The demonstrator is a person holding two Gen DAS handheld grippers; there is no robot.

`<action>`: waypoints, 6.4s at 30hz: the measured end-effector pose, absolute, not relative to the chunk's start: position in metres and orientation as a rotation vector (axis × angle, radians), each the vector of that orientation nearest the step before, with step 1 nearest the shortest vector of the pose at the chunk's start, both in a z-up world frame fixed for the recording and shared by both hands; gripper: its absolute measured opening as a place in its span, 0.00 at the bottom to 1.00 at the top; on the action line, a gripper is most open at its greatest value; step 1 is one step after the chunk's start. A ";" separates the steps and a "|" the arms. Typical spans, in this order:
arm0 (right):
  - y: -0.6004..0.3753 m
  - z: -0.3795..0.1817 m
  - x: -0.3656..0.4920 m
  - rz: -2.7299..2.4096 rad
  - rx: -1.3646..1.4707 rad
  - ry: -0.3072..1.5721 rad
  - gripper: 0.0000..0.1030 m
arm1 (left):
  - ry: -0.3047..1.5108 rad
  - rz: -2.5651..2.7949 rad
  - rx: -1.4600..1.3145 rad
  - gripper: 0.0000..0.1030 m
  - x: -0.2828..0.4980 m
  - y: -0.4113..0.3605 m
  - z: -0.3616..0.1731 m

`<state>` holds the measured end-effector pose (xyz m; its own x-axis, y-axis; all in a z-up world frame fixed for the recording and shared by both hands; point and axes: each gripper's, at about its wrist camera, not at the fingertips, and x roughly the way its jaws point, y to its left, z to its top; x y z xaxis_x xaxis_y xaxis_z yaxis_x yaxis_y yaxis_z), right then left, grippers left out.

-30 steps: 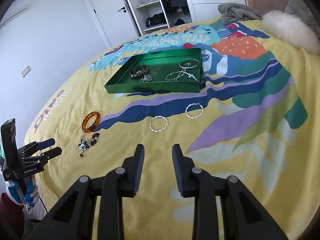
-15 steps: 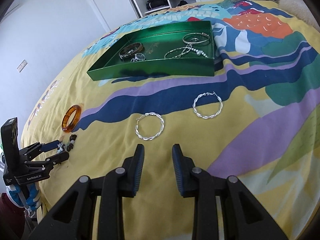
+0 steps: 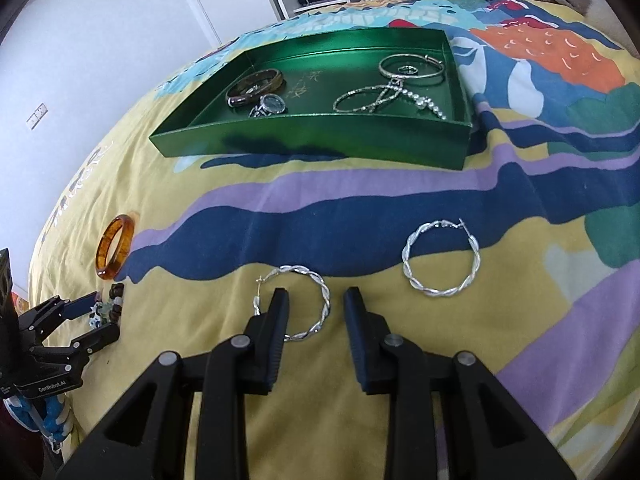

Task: Organize jewelry
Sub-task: 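Grasp the dark beaded bracelet with the left tool while the right tool grasps a twisted silver hoop, then lift and carry the bracelet and twisted hoop over the green tray, then open both tools to release the bracelet and hoop into the tray, then move both tools toward the amber bangle and the last twisted hoop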

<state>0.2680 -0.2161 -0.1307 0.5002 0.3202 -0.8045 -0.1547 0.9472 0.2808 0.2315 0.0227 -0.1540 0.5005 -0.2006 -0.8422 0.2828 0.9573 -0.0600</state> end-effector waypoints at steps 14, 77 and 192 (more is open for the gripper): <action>-0.207 -0.129 0.254 0.295 0.099 0.993 0.04 | 0.990 -0.311 0.105 0.36 0.225 0.020 -0.153; -0.241 0.158 0.141 0.222 0.106 0.423 0.04 | 0.590 -0.360 0.025 0.10 0.221 -0.019 0.105; -0.282 -0.021 0.119 0.147 0.156 0.741 0.20 | 0.911 -0.101 -0.004 0.51 0.203 0.067 -0.075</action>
